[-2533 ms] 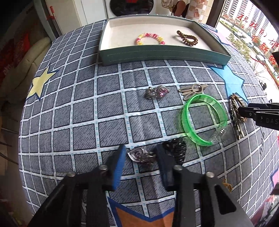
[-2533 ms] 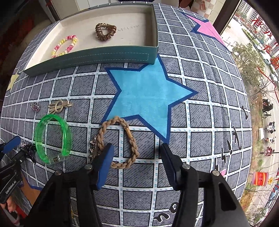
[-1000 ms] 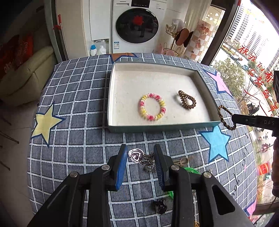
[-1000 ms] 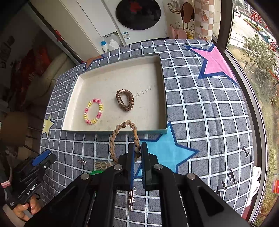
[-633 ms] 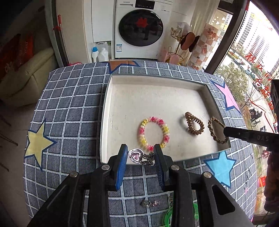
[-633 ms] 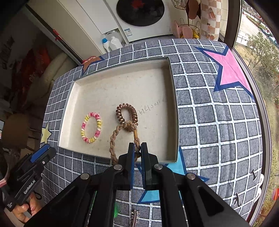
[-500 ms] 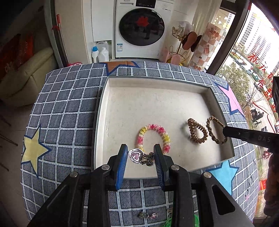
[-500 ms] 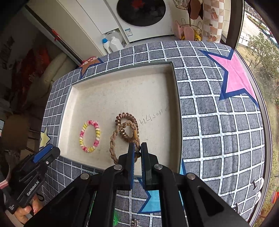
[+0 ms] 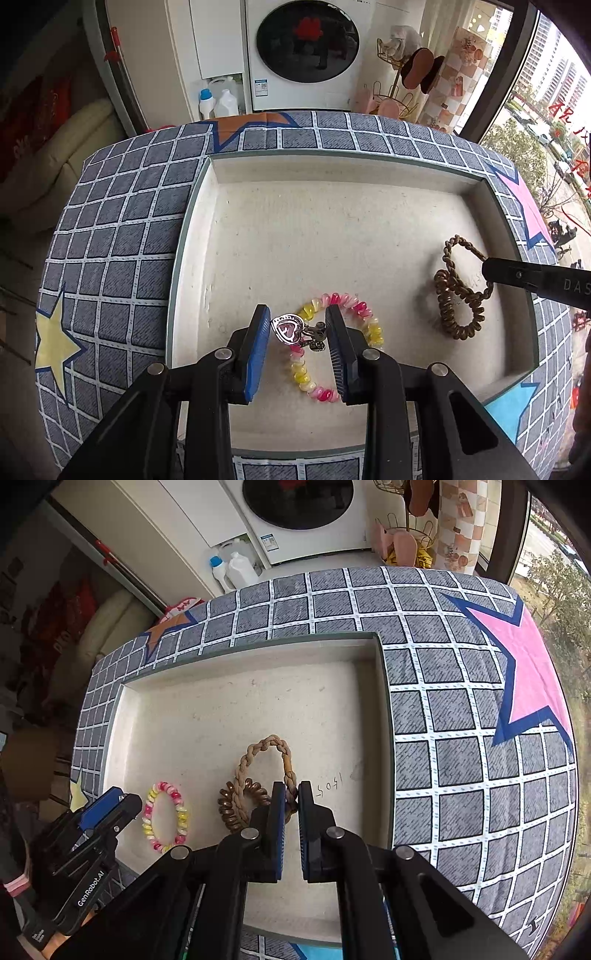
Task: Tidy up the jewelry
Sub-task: 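Carry both into the tray and open both tools to release them, then withdraw both tools from the tray toward the remaining jewelry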
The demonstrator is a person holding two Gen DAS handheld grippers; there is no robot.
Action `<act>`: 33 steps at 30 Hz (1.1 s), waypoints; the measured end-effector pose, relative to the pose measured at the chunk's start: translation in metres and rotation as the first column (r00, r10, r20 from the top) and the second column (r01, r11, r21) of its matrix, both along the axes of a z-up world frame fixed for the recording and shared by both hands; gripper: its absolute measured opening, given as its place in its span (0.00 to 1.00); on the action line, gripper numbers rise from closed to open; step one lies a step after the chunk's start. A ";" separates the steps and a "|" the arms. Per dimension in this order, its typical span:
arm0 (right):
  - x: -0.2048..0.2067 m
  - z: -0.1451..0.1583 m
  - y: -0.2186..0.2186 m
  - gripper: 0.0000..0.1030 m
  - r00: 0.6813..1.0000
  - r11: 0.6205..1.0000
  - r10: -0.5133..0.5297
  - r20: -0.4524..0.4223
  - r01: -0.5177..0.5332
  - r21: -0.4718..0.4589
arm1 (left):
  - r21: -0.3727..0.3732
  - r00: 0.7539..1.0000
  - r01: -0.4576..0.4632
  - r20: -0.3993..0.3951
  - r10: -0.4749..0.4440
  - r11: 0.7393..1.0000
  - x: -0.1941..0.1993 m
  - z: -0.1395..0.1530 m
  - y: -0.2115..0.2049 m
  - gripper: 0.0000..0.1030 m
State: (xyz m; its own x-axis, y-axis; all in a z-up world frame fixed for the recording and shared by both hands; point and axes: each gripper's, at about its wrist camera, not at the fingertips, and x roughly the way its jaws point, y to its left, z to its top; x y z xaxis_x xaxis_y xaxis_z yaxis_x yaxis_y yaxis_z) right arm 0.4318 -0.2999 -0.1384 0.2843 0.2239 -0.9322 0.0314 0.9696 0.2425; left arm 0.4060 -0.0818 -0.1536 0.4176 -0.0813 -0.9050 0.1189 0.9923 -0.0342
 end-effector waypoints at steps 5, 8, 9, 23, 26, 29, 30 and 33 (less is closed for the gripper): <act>0.002 -0.011 -0.002 0.07 1.000 1.000 0.005 -0.022 -0.005 0.009 | 0.027 1.000 0.003 -0.012 -0.003 1.000 0.002 -0.009 -0.004 0.43; 0.004 -0.014 -0.002 0.07 1.000 1.000 0.012 -0.026 -0.012 0.007 | 0.045 1.000 0.012 -0.016 -0.011 0.999 0.003 -0.012 -0.007 0.43; 0.004 -0.014 -0.002 0.07 1.000 1.000 0.014 -0.027 -0.014 0.005 | 0.050 1.000 0.014 -0.018 -0.013 0.999 0.004 -0.012 -0.007 0.43; 0.001 -0.001 -0.001 0.61 1.000 0.999 0.003 0.012 -0.004 0.049 | 0.077 1.000 -0.002 0.020 0.000 0.997 0.003 0.002 -0.010 0.92; -0.002 0.006 -0.004 0.61 1.000 0.996 -0.018 0.018 0.016 0.087 | 0.079 1.000 -0.002 0.027 0.000 0.997 0.001 0.006 -0.010 0.92; -0.006 0.012 -0.005 0.71 1.000 0.995 -0.018 0.023 0.015 0.102 | 0.071 0.999 0.000 0.034 -0.002 0.997 -0.004 0.012 -0.009 0.92; -0.008 0.014 -0.004 0.73 1.000 0.994 -0.016 0.027 0.013 0.105 | 0.069 0.999 0.000 0.037 -0.003 0.998 -0.006 0.013 -0.008 0.92; -0.014 0.018 -0.002 0.76 1.000 0.995 -0.009 0.029 0.006 0.098 | 0.067 0.999 0.001 0.040 -0.004 0.998 -0.013 0.017 -0.006 1.00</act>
